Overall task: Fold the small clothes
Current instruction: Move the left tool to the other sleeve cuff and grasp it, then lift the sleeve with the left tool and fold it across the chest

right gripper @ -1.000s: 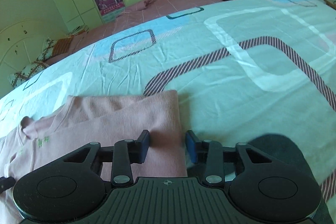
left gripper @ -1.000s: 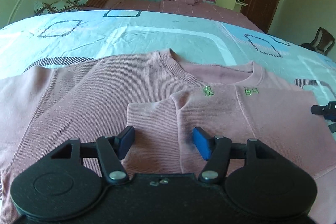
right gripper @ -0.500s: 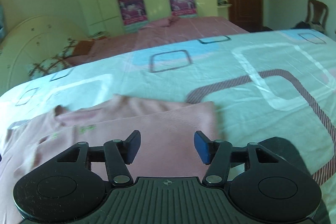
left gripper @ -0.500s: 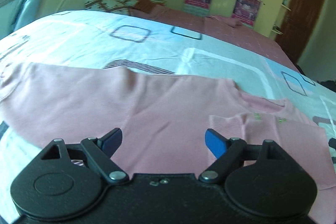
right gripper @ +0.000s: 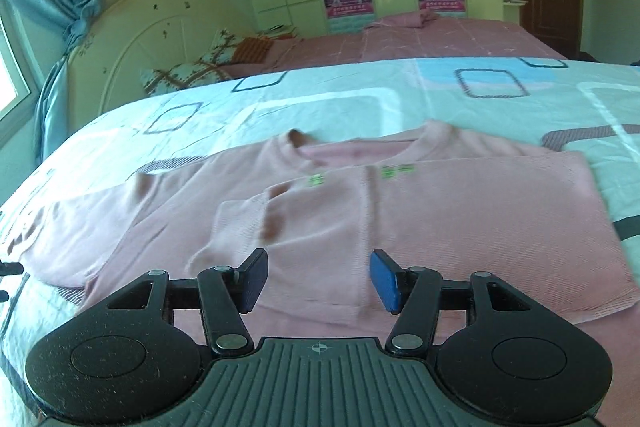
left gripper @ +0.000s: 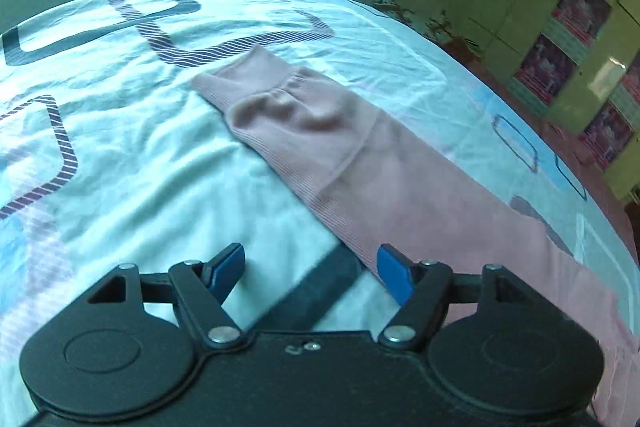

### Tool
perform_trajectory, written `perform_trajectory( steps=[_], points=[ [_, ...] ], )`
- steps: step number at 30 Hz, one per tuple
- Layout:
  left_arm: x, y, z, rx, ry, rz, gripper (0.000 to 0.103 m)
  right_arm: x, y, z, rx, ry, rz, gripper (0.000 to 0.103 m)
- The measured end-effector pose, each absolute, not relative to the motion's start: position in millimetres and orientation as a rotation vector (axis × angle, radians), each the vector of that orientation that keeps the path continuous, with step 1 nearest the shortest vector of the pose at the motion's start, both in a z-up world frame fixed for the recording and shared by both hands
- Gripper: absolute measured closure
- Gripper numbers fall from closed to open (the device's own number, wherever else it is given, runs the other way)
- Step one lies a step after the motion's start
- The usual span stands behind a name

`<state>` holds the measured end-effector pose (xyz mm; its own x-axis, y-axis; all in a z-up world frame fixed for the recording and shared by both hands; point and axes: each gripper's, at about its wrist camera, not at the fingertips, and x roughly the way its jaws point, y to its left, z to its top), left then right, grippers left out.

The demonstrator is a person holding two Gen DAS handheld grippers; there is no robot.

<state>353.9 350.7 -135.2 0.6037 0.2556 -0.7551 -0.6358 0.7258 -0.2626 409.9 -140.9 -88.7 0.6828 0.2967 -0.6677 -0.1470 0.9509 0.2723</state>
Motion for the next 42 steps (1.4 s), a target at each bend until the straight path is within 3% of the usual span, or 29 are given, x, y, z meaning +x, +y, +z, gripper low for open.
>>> perform_trajectory(
  steps=[12,17,20,33,42],
  points=[
    [395.3,437.4,-150.2,-0.693,0.631,0.536,0.038,429.7,-81.8,-104.3,0.161,0.815,0.197,0.047],
    [396.0,448.8,-155.5,-0.691,0.602,0.533,0.075,450.0,-73.0,-110.9,0.146,0.811,0.138,0.047],
    [391.4,456.5,-158.6,-0.724,0.588,0.528,0.087,462.4,-69.4,-119.7,0.135,0.835,0.121,0.047],
    [393.4,442.4,-144.5,-0.668,0.569,0.483,0.093,471.0,-51.7,-137.7,0.046,0.881,0.117,0.047],
    [412.3,356.2,-89.7,-0.527,0.499,0.256,0.094,469.7,-61.7,-133.1,0.076,0.878,0.154,0.047]
  ],
)
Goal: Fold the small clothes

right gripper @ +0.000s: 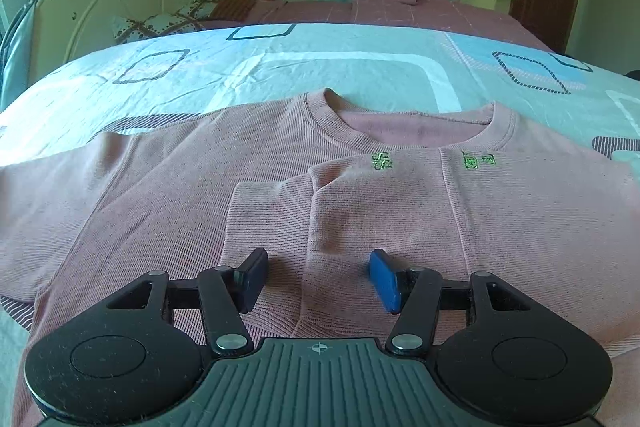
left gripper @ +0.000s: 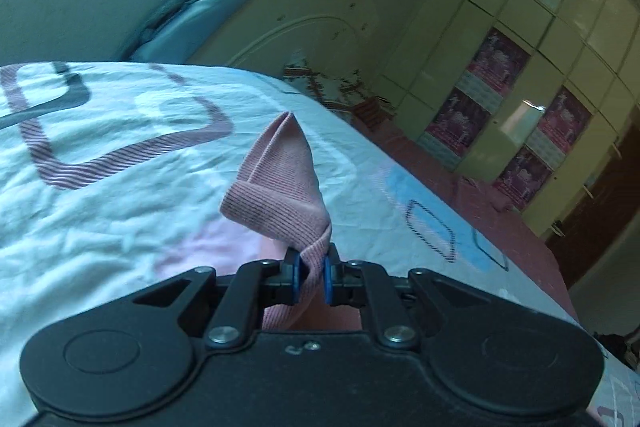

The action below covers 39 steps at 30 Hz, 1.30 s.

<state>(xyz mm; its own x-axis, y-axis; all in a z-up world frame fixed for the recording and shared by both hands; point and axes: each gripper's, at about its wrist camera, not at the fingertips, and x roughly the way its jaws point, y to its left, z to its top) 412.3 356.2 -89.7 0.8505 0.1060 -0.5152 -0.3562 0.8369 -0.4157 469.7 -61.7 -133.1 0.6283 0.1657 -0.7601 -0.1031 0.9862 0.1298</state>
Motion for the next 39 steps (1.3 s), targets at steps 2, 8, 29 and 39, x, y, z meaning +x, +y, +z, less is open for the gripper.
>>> perform_trajectory(
  steps=[2,8,29,39],
  points=[
    [418.4,322.9,-76.3,-0.492,0.491,0.164,0.094,468.6,-66.3,-130.5,0.087,0.875,0.161,0.047],
    [439.1,189.7,-60.3,-0.395,0.516,-0.161,0.094,456.2,-103.9,-115.6,0.134,0.835,0.147,0.047],
    [406.5,72.6,-117.1,-0.031,0.714,-0.205,0.031,424.7,-177.1,-103.4,0.344,0.832,0.243,0.02],
    [367.7,140.0,-147.0,-0.037,0.813,0.029,0.036,441.6,-158.5,-121.7,0.38,0.929,0.239,0.043]
  ],
)
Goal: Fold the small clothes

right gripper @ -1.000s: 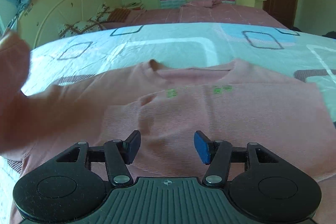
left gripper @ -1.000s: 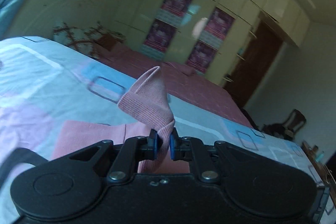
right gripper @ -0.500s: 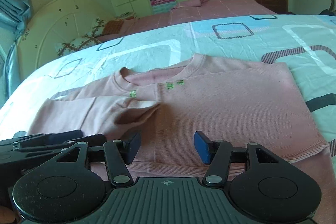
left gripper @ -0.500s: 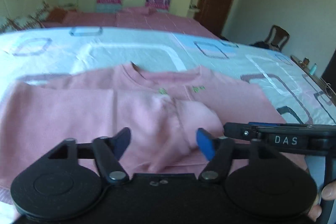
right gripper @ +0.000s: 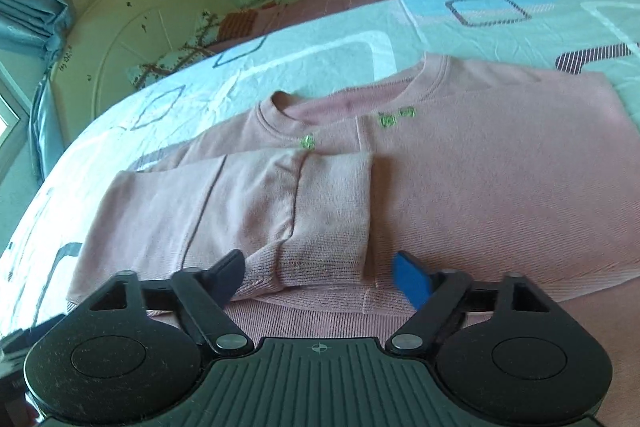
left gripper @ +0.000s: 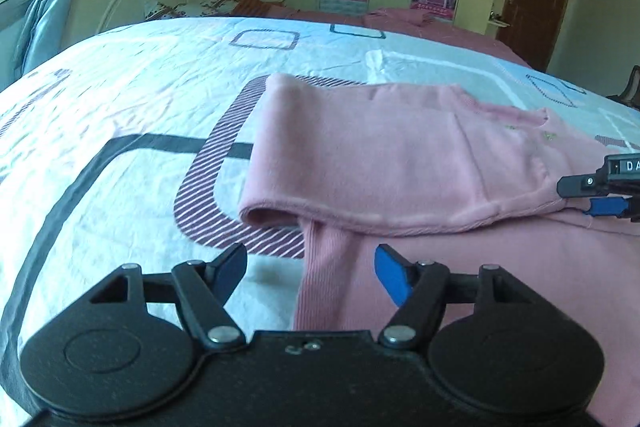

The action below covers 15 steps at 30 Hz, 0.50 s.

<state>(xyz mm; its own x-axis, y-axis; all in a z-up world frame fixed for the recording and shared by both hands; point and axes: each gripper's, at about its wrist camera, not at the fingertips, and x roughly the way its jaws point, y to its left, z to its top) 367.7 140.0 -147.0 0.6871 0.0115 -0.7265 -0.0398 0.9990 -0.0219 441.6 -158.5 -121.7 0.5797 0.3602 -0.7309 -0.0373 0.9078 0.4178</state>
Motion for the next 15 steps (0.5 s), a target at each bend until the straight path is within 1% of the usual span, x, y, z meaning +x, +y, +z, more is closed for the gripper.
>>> perform_trajectory(
  steps=[1,2,3,4,5,6,8,10,11,12,13,15],
  points=[
    [366.0,141.5,-150.2,-0.033,0.819,0.037,0.038,443.0,-156.5,-122.9,0.377,0.93,0.228,0.046],
    [367.1,140.9,-152.7,-0.03,0.82,0.043,0.038,443.7,-154.2,-122.7,0.373,0.924,0.23,0.052],
    [367.6,140.3,-153.9,-0.023,0.811,0.049,0.038,444.9,-152.1,-122.7,0.373,0.928,0.234,0.063],
    [369.4,138.6,-154.5,-0.013,0.8,0.058,0.038,447.1,-150.2,-123.4,0.384,0.936,0.246,0.071],
    [372.1,137.4,-155.4,-0.001,0.792,0.069,0.036,448.3,-147.5,-123.1,0.389,0.941,0.26,0.082],
    [376.1,136.1,-156.4,0.004,0.785,0.081,0.036,449.0,-143.8,-121.7,0.376,0.94,0.268,0.085],
    [382.6,136.1,-159.2,0.006,0.775,0.103,0.037,448.1,-136.4,-115.4,0.334,0.91,0.274,0.087],
    [389.2,136.7,-161.6,0.016,0.759,0.128,0.042,444.2,-135.5,-102.5,0.304,0.851,0.274,0.087],
    [391.2,138.4,-162.4,0.009,0.753,0.137,0.048,442.4,-138.6,-94.6,0.296,0.818,0.271,0.088],
    [393.0,140.4,-162.1,-0.003,0.747,0.141,0.052,440.4,-141.9,-86.4,0.286,0.787,0.265,0.088],
    [394.0,142.8,-161.6,-0.011,0.74,0.146,0.06,439.2,-145.7,-77.3,0.265,0.753,0.254,0.088],
    [395.1,145.3,-161.0,-0.018,0.73,0.142,0.067,438.0,-155.1,-65.0,0.216,0.701,0.222,0.089]
  ],
)
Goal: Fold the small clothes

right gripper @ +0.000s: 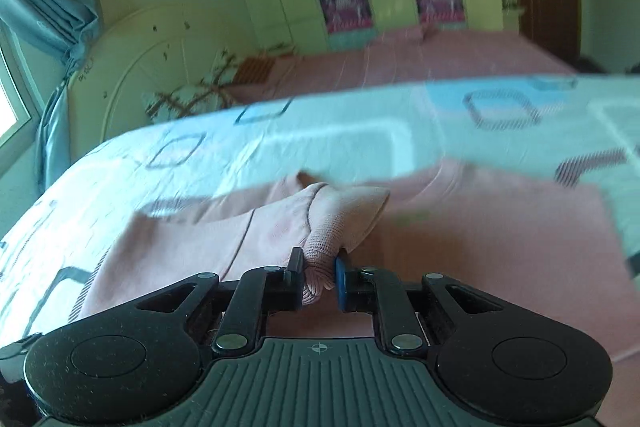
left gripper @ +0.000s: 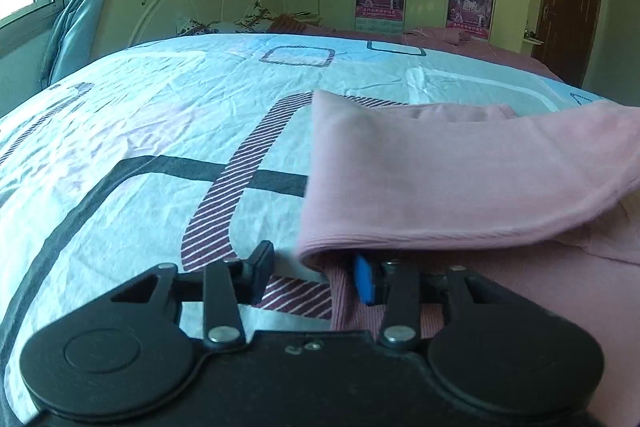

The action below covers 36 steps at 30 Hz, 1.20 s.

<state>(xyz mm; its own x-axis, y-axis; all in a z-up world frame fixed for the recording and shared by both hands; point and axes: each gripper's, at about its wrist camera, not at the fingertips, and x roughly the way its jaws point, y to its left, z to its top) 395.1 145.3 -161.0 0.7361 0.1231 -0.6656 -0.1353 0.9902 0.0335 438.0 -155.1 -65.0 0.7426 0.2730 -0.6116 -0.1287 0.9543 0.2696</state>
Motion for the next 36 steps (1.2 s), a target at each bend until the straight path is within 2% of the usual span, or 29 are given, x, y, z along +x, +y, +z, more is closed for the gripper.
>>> perform_trajectory(
  steps=[5,10,14,17,19,21,22,25,29,31,32,36],
  points=[
    [393.3,141.2,-163.5,-0.025,0.712,0.116,0.085,438.1,-189.6,-72.6,0.203,0.731,0.152,0.089],
    [394.7,142.9,-162.8,-0.032,0.724,0.101,0.086,433.5,-211.7,-120.4,0.207,0.87,0.058,0.089],
    [395.0,143.7,-162.4,-0.022,0.739,0.084,0.087,422.9,-215.9,-114.1,0.235,0.831,0.062,0.088],
    [396.0,148.8,-157.8,-0.057,0.762,0.071,0.086,427.8,-217.7,-119.2,0.222,0.887,0.078,0.087],
    [394.3,153.2,-154.0,-0.074,0.781,0.061,0.08,425.6,-223.9,-117.6,0.255,0.894,0.079,0.076],
    [390.3,159.5,-149.3,-0.1,0.789,0.055,0.075,421.1,-230.5,-112.5,0.284,0.883,0.071,0.046],
    [387.8,162.5,-146.0,-0.113,0.788,0.054,0.074,418.9,-234.1,-109.9,0.3,0.872,0.072,0.043],
    [382.8,170.0,-133.9,-0.146,0.766,0.068,0.076,422.3,-243.4,-111.6,0.365,0.889,0.069,0.043],
    [394.3,174.2,-122.1,-0.177,0.75,0.078,0.076,430.1,-252.1,-124.5,0.511,0.922,0.064,0.044],
    [405.8,172.2,-120.2,-0.178,0.75,0.074,0.076,432.0,-250.6,-124.0,0.536,0.908,0.069,0.058],
    [411.3,170.1,-119.9,-0.174,0.749,0.07,0.076,433.4,-250.4,-124.1,0.552,0.91,0.084,0.075],
    [433.8,157.5,-120.7,-0.147,0.744,0.045,0.076,436.2,-249.7,-121.8,0.588,0.903,0.105,0.091]
  ],
)
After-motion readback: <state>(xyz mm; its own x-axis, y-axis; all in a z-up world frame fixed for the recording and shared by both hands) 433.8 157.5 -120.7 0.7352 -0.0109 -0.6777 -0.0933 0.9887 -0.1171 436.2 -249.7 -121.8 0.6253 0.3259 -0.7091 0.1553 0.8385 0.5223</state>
